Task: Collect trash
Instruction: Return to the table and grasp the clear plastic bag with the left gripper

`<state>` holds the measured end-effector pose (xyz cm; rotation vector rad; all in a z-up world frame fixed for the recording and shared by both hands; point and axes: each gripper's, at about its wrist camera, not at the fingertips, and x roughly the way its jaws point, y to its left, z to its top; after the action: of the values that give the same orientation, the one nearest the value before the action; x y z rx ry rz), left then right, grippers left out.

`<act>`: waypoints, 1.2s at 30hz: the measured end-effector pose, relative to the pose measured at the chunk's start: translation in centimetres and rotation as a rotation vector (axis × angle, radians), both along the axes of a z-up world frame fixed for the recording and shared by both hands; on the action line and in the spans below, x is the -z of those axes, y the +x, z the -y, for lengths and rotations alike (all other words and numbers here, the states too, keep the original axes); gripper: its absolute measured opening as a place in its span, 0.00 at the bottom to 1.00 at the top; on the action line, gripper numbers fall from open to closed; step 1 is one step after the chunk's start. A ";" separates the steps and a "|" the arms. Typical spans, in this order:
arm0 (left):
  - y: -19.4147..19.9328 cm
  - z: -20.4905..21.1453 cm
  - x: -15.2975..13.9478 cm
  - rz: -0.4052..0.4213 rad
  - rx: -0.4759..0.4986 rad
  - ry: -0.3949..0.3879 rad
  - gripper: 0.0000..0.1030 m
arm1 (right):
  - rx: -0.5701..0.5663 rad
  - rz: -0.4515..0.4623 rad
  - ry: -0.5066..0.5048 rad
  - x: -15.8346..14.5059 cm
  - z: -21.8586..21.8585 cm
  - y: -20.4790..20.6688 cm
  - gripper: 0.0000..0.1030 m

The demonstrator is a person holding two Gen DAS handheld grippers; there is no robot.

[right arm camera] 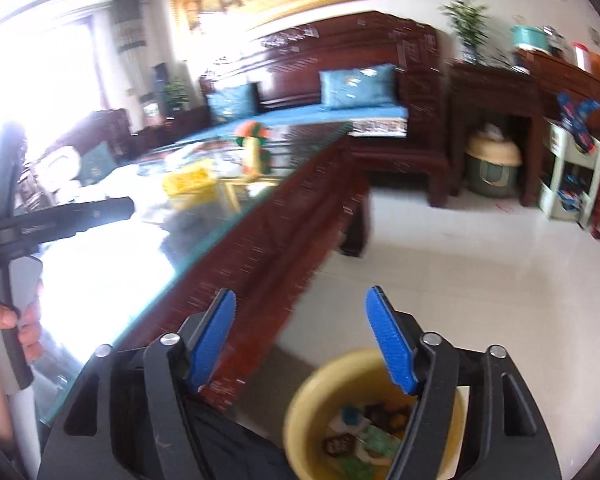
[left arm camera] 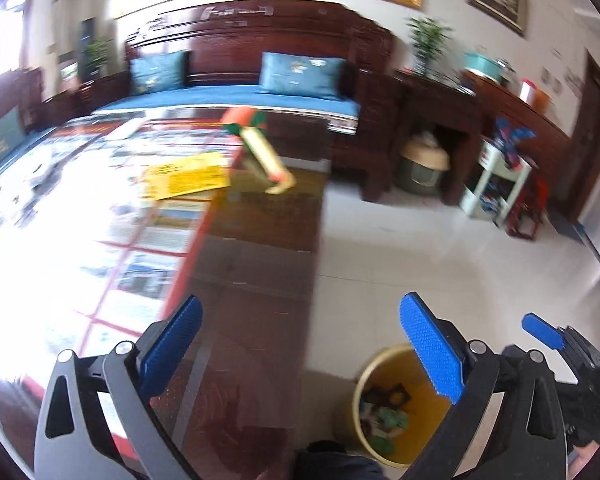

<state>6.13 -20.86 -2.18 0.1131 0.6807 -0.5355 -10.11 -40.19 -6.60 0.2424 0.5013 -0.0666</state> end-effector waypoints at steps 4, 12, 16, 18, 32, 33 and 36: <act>2.3 -3.9 -0.7 -0.002 -0.086 -0.006 0.96 | -0.089 0.028 -0.031 -1.3 -4.3 3.6 0.83; 7.5 -8.8 -1.1 -0.001 -0.171 0.026 0.96 | -0.189 0.086 -0.010 -2.7 -9.3 9.6 0.92; 10.2 -9.7 -1.1 0.011 -0.207 0.034 0.96 | -0.218 0.056 0.024 -2.4 -10.4 12.3 0.92; 11.5 -10.5 -0.9 0.007 -0.236 0.021 0.96 | -0.242 0.052 0.024 -2.1 -11.3 13.4 0.92; 23.2 -11.9 0.3 -0.059 -0.364 0.004 0.96 | -0.359 0.040 -0.005 -2.3 -14.6 21.8 0.92; 24.3 -11.8 0.5 -0.056 -0.381 0.018 0.96 | -0.361 0.043 -0.006 -2.3 -14.7 22.1 0.92; 27.1 -11.8 1.0 -0.035 -0.434 0.057 0.96 | -0.369 0.039 -0.006 -2.3 -14.6 23.3 0.92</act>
<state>33.26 -9.10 -3.16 0.0068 0.7297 -0.1017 13.20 -25.60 -4.30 0.1421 0.5002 0.2957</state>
